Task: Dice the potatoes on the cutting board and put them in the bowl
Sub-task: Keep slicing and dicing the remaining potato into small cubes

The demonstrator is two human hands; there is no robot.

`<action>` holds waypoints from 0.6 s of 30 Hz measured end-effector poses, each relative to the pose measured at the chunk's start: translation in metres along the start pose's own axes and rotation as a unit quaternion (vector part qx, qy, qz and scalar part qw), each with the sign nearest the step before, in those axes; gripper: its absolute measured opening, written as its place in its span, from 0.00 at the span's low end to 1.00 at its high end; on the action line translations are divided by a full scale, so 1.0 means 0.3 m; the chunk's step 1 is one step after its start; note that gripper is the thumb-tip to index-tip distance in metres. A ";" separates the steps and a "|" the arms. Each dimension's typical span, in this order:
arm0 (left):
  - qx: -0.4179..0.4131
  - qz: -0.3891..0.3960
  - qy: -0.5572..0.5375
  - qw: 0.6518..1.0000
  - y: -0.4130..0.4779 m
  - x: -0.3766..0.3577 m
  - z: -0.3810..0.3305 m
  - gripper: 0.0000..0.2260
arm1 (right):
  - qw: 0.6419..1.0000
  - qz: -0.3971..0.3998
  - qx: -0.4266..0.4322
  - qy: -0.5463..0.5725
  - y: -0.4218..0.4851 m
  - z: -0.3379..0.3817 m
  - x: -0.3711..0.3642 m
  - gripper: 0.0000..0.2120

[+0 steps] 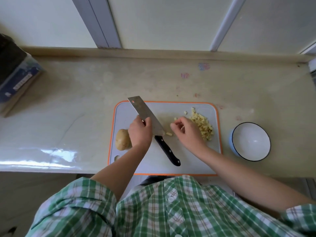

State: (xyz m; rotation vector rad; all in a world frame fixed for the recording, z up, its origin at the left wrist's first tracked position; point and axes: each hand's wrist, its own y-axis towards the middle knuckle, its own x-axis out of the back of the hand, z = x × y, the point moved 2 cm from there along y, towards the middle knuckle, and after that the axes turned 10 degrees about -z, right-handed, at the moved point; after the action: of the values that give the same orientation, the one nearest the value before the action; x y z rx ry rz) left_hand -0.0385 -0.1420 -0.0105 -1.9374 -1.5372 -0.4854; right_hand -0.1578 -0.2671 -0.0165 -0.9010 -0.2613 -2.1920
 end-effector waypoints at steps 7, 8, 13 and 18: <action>-0.050 0.097 -0.062 0.992 -0.075 -0.081 -0.096 0.10 | 0.997 0.055 0.025 -0.049 -0.080 0.013 0.022 0.18; -0.066 0.112 -0.063 0.989 -0.080 -0.087 -0.092 0.10 | 1.000 0.019 -0.013 -0.008 -0.080 -0.001 0.032 0.13; -0.344 0.186 0.211 0.896 -0.020 -0.123 -0.012 0.24 | 0.983 -0.093 -0.120 0.103 -0.073 -0.048 0.108 0.13; -0.506 0.268 0.372 0.730 0.015 -0.196 -0.020 0.39 | 0.975 -0.102 -0.142 0.136 -0.075 -0.060 0.151 0.10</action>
State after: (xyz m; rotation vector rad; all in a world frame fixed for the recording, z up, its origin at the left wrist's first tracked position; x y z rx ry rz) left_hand -0.0488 -0.1901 -0.0438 -2.2729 -0.0637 -1.8094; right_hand -0.2049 -0.2843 0.0028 -0.7360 0.0989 -2.5575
